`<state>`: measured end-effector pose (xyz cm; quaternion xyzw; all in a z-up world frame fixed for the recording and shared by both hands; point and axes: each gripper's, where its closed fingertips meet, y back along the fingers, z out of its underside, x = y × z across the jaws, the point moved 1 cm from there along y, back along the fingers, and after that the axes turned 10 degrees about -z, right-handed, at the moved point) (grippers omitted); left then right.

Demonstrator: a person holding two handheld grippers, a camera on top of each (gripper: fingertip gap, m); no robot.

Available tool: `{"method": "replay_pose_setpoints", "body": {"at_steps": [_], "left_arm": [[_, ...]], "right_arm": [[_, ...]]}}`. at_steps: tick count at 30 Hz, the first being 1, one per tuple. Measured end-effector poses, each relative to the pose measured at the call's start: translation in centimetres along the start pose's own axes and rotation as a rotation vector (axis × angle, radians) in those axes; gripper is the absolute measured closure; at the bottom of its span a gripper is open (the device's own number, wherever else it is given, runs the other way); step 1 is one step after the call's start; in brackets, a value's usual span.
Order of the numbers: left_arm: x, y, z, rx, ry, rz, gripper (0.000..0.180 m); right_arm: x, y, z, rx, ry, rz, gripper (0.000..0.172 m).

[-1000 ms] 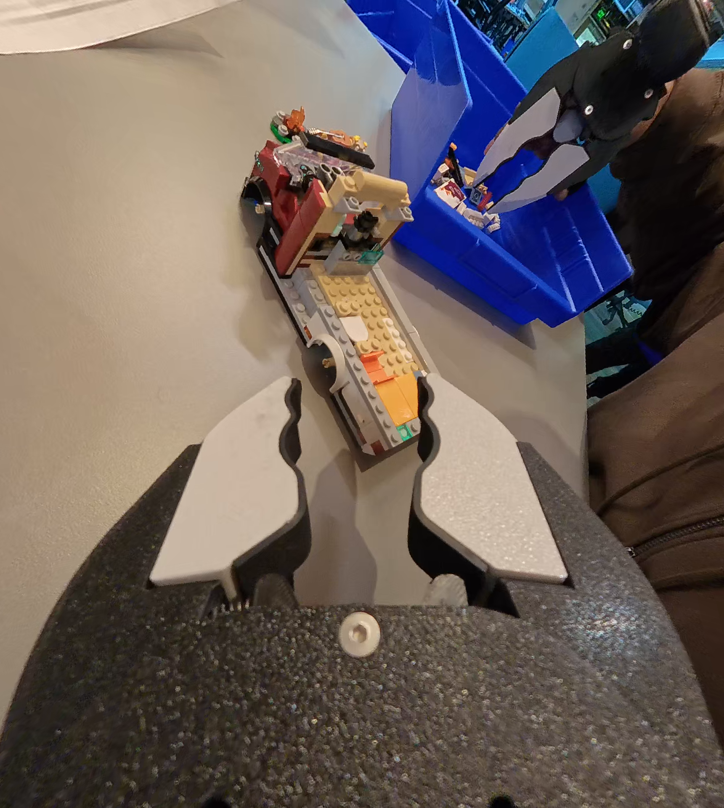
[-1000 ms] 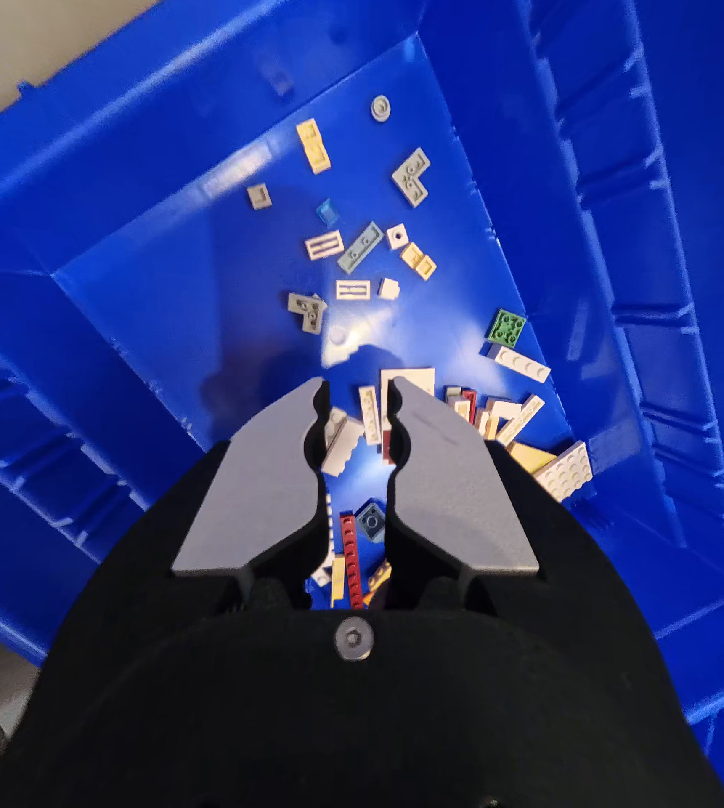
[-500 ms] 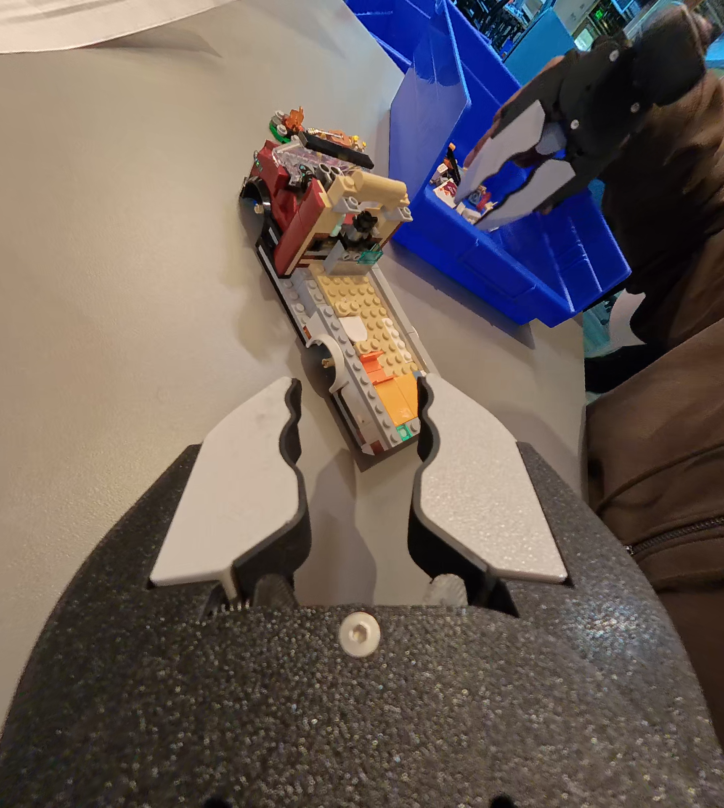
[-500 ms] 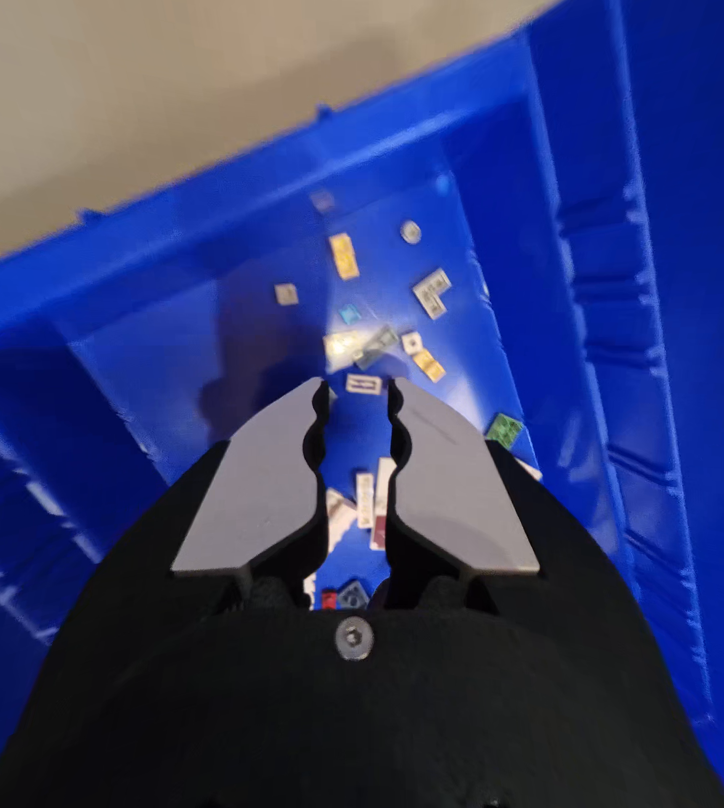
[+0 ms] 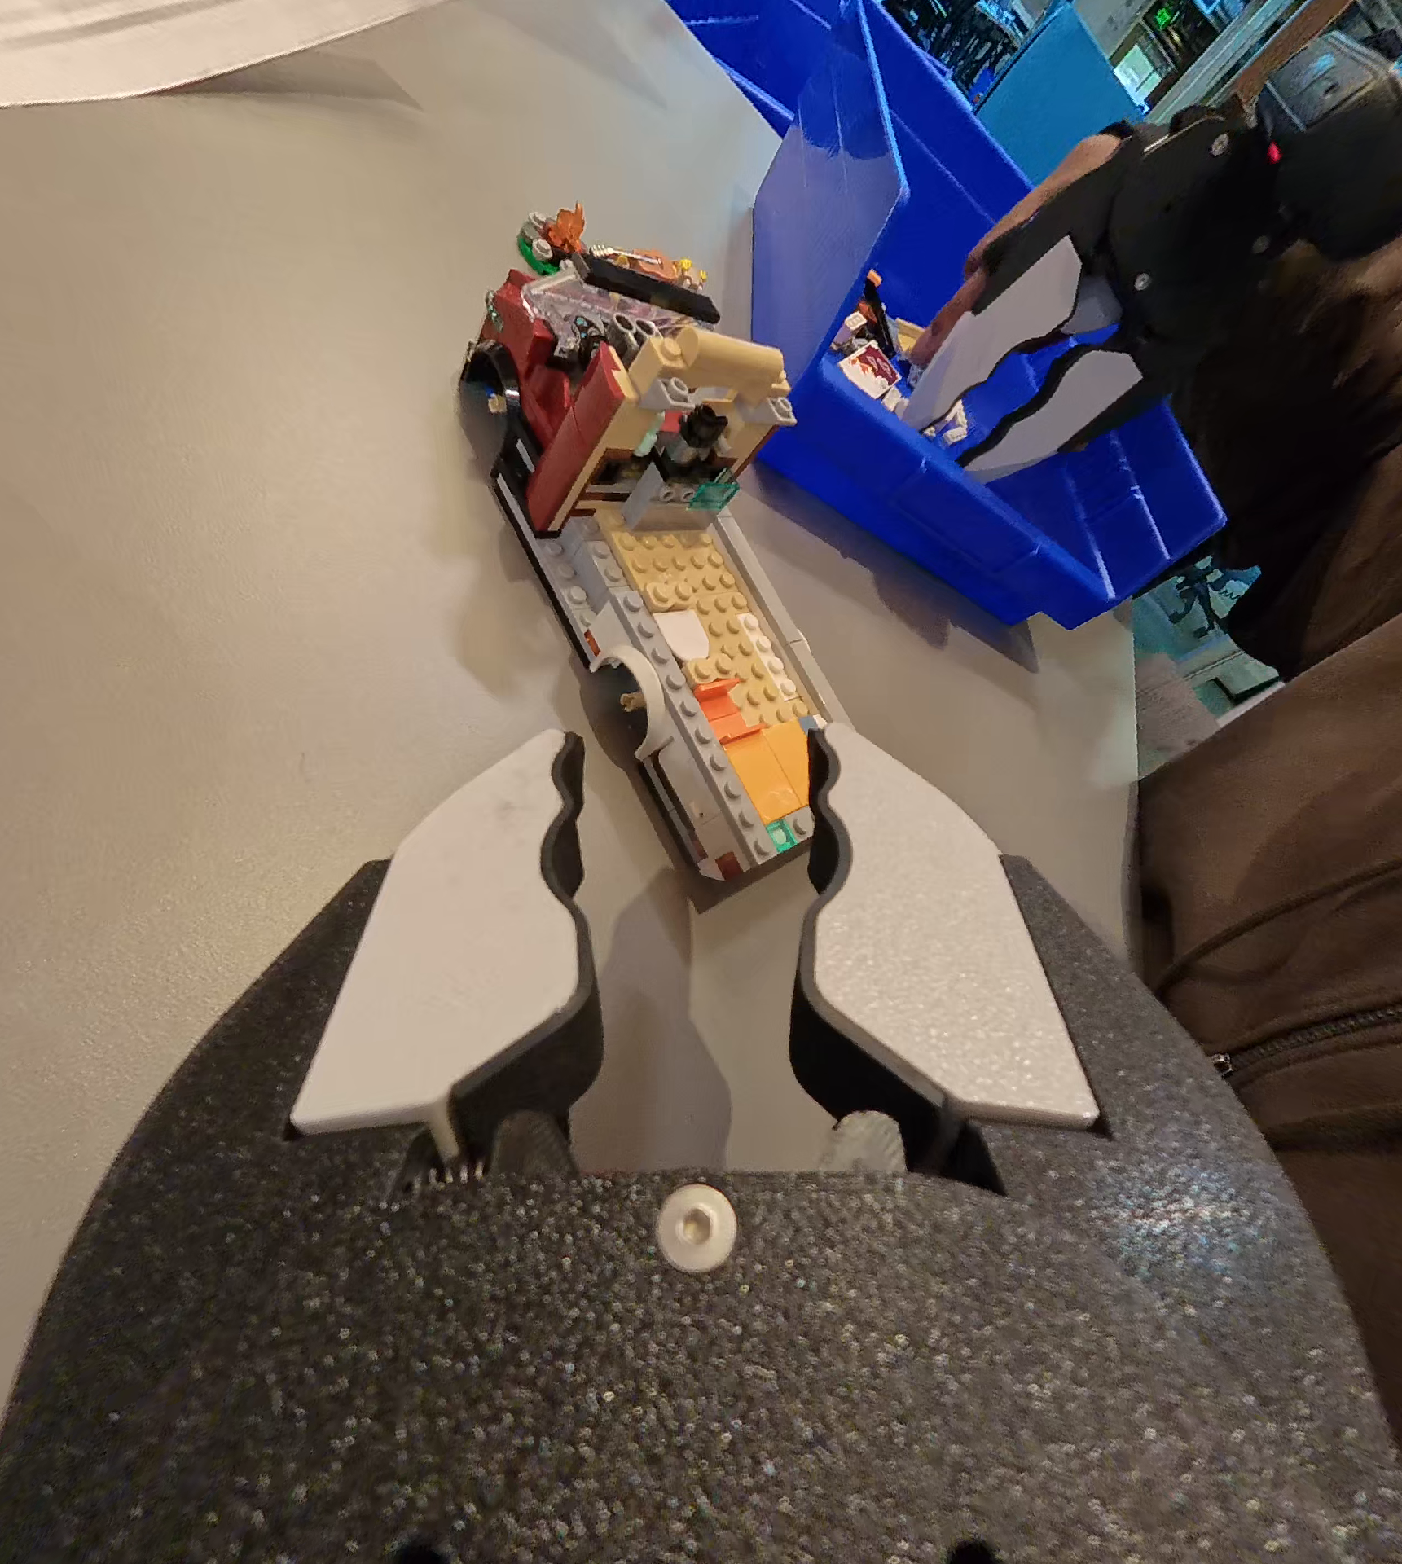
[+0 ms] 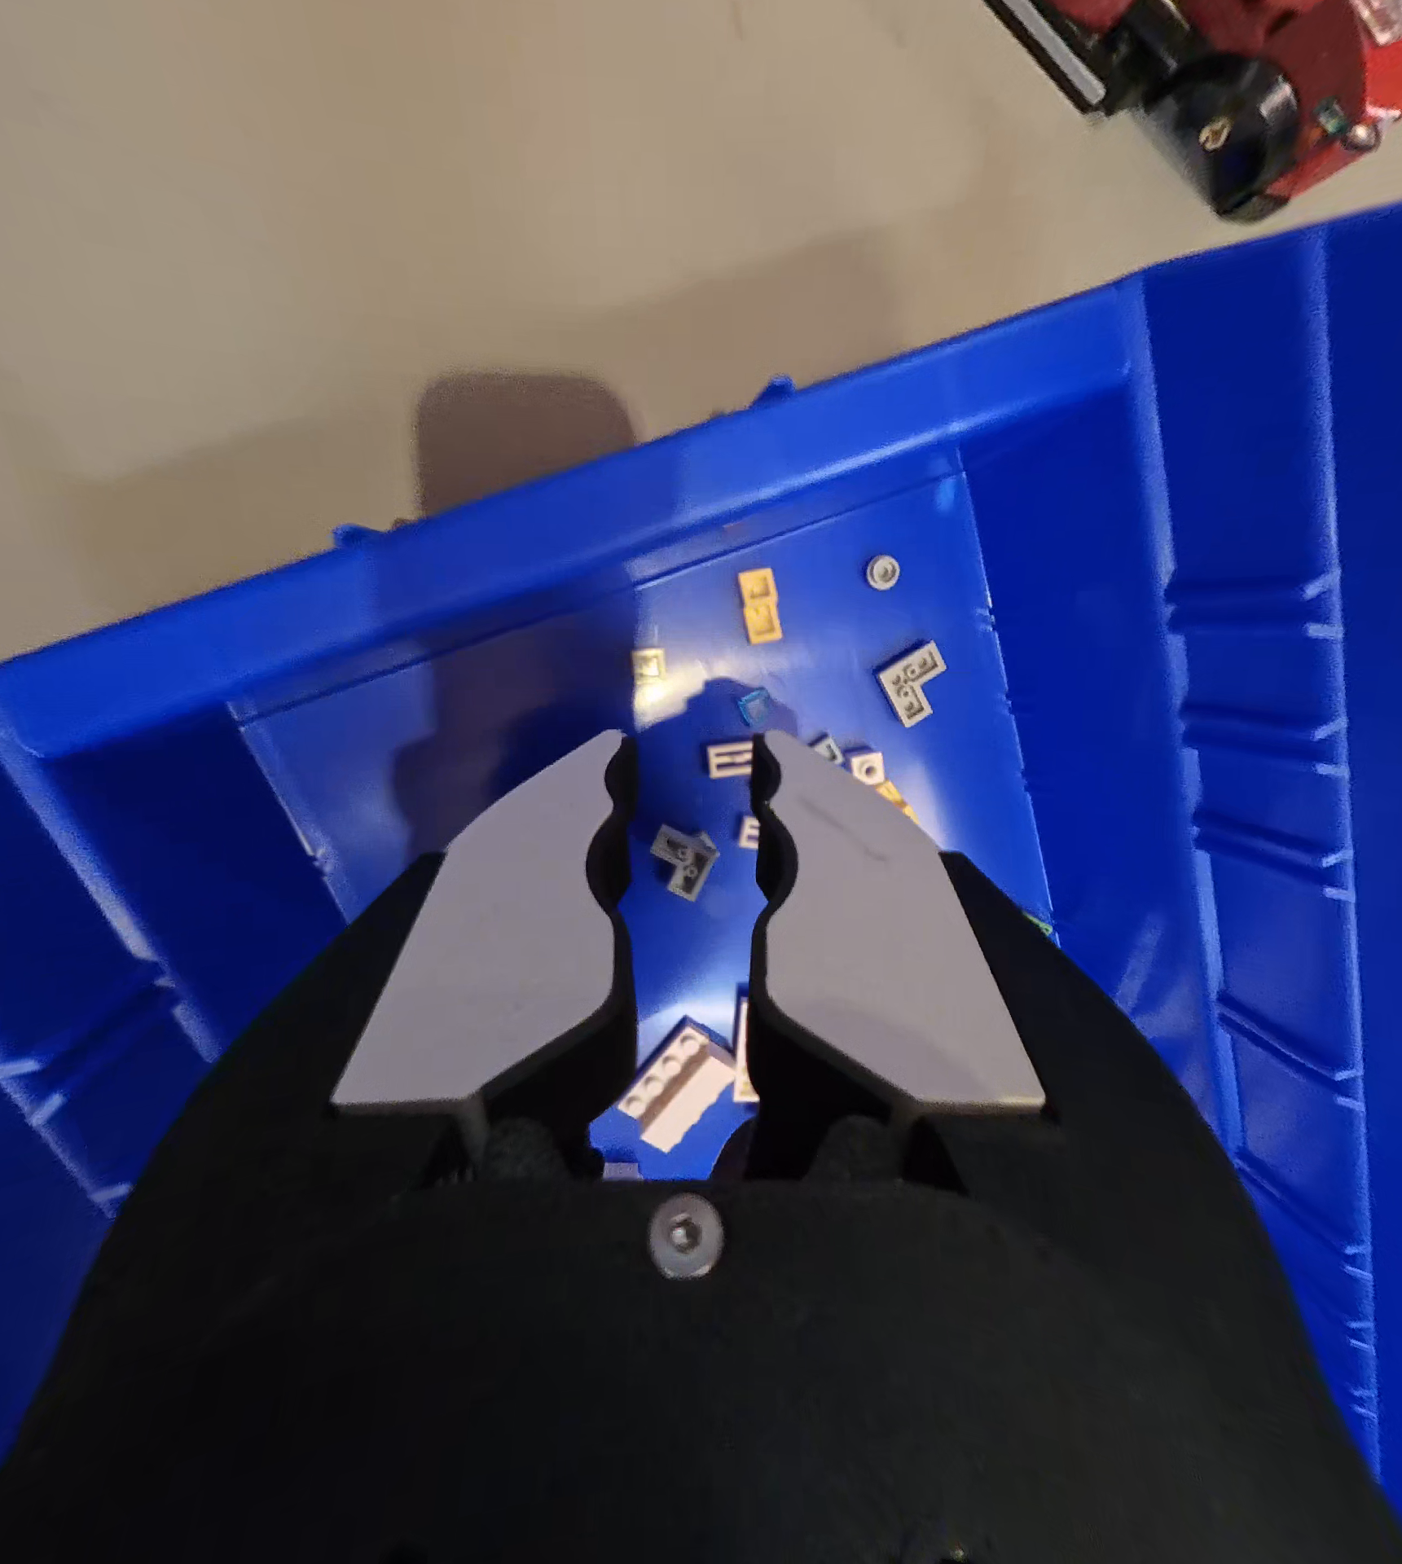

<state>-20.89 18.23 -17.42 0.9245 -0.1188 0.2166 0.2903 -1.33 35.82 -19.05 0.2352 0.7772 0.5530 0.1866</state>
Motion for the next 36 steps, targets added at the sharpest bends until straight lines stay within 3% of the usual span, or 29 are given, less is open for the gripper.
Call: {"method": "replay_pose_setpoints", "body": {"at_steps": [15,20,27,31,36], "left_arm": [[0.7,0.3,0.1,0.009,-0.035,0.029,0.129],[0.7,0.4,0.1,0.014,-0.035,0.030,0.129],[0.6,0.2,0.2,-0.001,-0.024,0.031,0.129],[0.5,0.0,0.3,-0.013,-0.017,0.025,0.129],[0.3,0.0,0.2,-0.011,-0.016,0.013,0.129]], "right_arm": [[-0.1,0.1,0.0,-0.035,-0.036,-0.007,0.146],[2.0,2.4,4.4,-0.106,-0.126,0.081,0.146],[4.2,10.1,13.7,-0.210,-0.349,0.277,0.145],[3.9,12.0,15.5,-0.208,-0.389,0.317,0.145],[3.3,11.0,15.6,-0.221,-0.368,0.284,0.145]]}}
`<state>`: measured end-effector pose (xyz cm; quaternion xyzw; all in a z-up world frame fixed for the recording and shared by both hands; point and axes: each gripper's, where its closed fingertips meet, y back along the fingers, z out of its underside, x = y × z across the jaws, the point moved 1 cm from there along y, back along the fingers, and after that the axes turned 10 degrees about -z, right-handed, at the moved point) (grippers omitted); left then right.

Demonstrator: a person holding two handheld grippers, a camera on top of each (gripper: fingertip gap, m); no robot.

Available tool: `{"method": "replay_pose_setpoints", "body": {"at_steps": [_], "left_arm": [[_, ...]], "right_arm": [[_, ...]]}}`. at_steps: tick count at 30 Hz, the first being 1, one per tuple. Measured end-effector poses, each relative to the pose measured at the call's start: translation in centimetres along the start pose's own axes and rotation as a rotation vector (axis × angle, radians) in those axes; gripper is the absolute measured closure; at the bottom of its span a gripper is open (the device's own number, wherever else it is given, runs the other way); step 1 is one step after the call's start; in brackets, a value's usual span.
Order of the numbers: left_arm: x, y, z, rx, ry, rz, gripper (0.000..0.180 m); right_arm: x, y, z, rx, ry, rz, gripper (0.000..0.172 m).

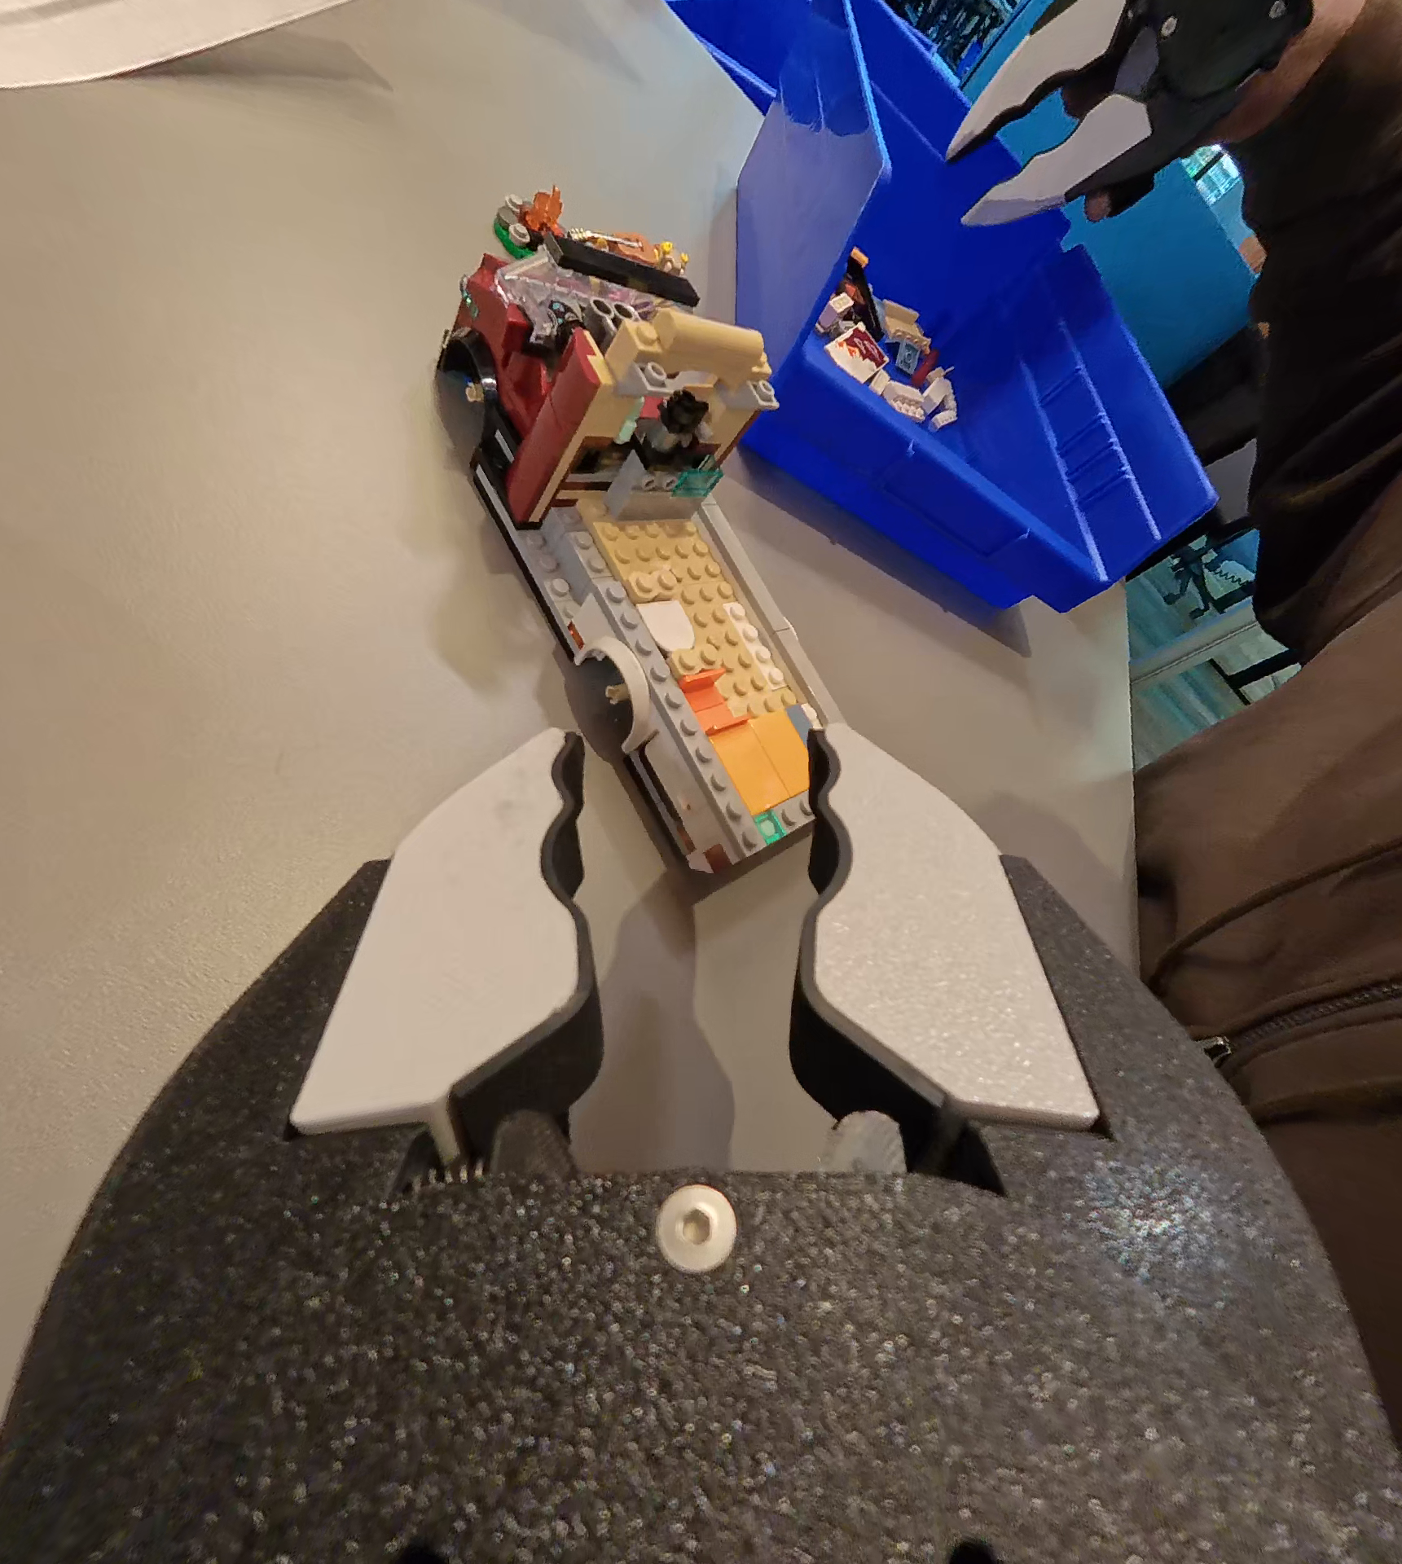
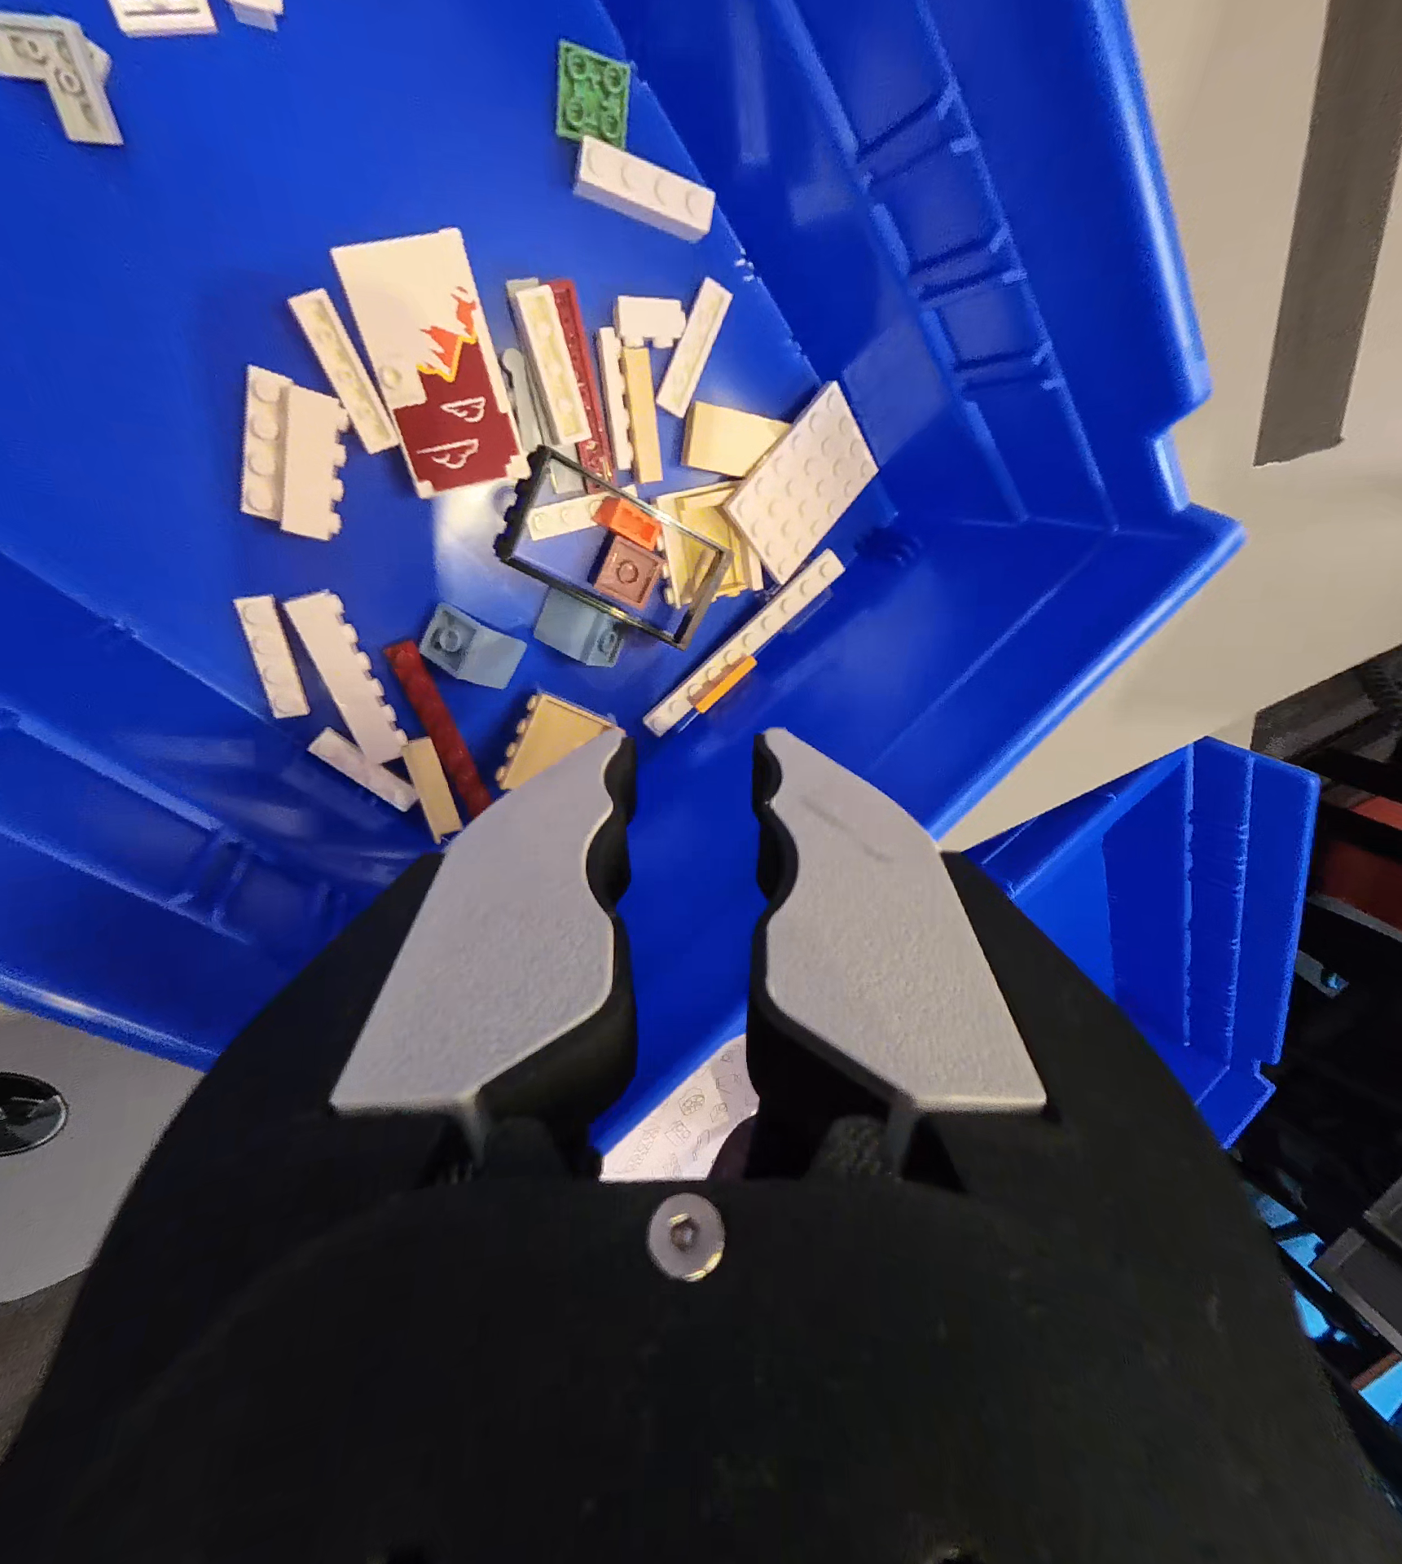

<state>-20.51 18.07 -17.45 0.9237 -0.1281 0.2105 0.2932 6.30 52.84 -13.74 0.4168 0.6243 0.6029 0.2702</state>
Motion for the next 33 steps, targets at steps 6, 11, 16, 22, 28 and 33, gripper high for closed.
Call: {"method": "replay_pose_setpoints", "body": {"at_steps": [6,11,16,22,28,33], "left_arm": [[-0.02,0.00,-0.01,0.001,-0.001,-0.003,0.129],[0.02,-0.01,-0.01,0.001,-0.001,0.001,0.129],[0.04,0.01,-0.02,0.003,-0.002,0.003,0.129],[0.06,0.02,-0.02,0.003,-0.002,0.005,0.129],[0.05,0.02,-0.02,0.002,-0.002,0.005,0.129],[0.06,0.02,-0.02,0.002,-0.003,0.005,0.129]], "right_arm": [[-0.25,-0.27,-0.30,0.004,0.007,-0.012,0.145],[-0.34,-0.15,-0.17,0.001,0.001,-0.014,0.145],[-0.44,-0.22,-0.22,-0.006,0.004,-0.016,0.145],[-0.28,-0.20,-0.25,-0.010,0.003,-0.014,0.144],[-0.38,-0.40,-0.27,-0.015,0.005,-0.019,0.145],[-0.50,-0.61,-0.29,-0.017,0.006,-0.028,0.145]]}}
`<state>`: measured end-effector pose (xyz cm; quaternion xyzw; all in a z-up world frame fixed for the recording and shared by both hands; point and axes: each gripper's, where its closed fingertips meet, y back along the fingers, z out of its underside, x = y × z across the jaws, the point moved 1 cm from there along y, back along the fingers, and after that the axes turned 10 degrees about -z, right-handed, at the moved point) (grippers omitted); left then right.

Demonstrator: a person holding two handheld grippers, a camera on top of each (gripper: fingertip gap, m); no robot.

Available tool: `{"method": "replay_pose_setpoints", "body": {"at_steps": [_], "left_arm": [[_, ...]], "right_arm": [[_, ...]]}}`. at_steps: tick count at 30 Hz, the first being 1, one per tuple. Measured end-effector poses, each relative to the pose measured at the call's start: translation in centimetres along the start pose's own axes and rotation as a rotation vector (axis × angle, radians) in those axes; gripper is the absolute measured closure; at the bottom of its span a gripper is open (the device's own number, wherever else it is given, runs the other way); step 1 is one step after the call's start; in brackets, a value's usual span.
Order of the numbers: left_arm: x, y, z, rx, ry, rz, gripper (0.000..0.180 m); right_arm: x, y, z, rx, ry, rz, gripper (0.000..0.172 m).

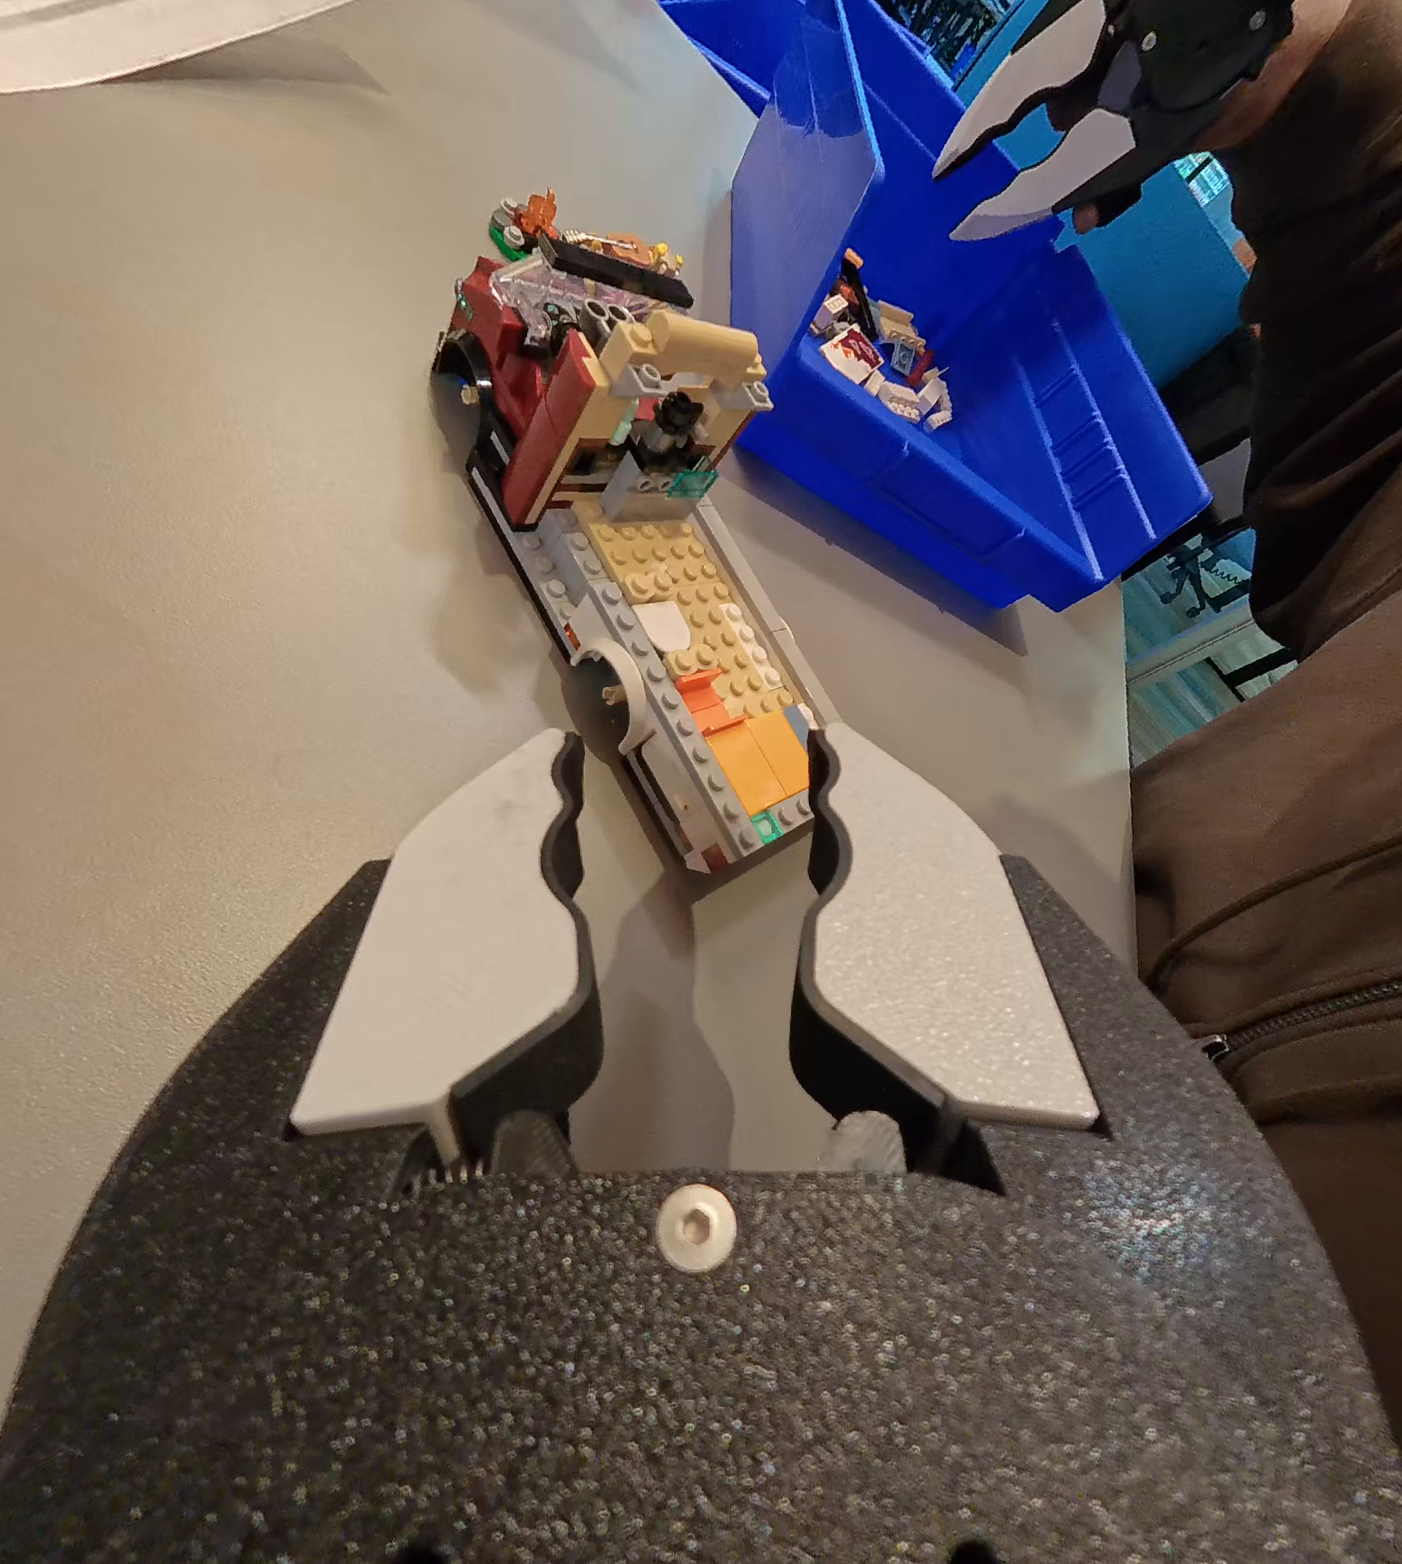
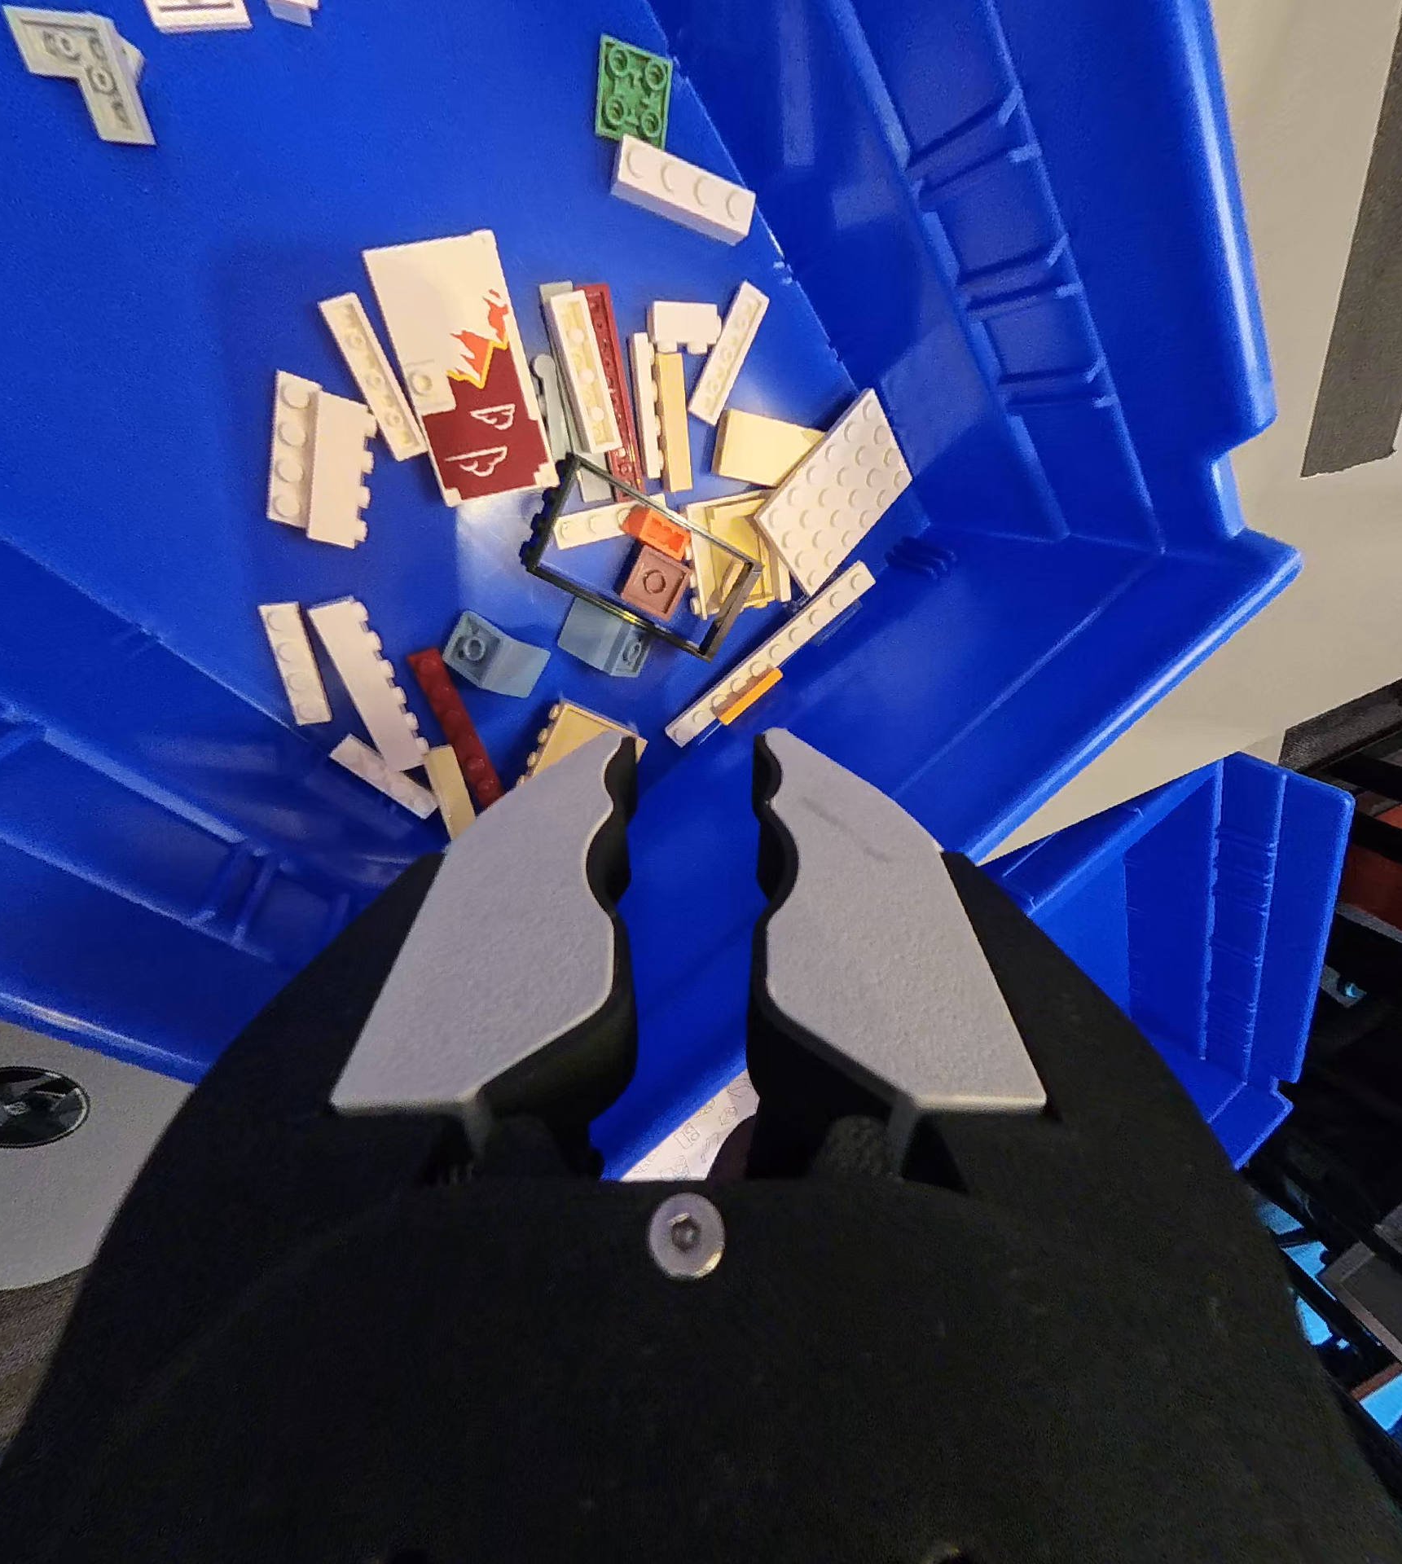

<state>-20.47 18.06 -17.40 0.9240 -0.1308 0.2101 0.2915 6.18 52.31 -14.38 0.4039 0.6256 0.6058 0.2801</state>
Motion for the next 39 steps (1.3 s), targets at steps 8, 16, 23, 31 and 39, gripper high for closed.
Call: {"method": "replay_pose_setpoints", "body": {"at_steps": [8,16,23,31,39], "left_arm": [[0.0,0.0,0.0,0.001,0.000,0.001,0.129],[0.0,0.0,0.0,-0.001,0.000,0.001,0.129],[0.0,0.0,0.0,-0.001,0.001,0.002,0.129],[0.0,0.0,0.0,-0.002,0.000,0.002,0.129],[0.1,-0.1,0.1,-0.007,-0.002,0.002,0.129]], "right_arm": [[-0.1,-0.2,-0.2,0.001,0.006,-0.006,0.145],[-0.2,-0.5,-0.5,0.007,0.008,-0.015,0.145],[-0.2,-0.7,-0.7,0.008,0.012,-0.021,0.145],[-0.3,-1.2,-1.2,0.012,0.030,-0.030,0.144],[0.4,-3.1,-3.3,0.015,0.118,-0.047,0.143]]}}
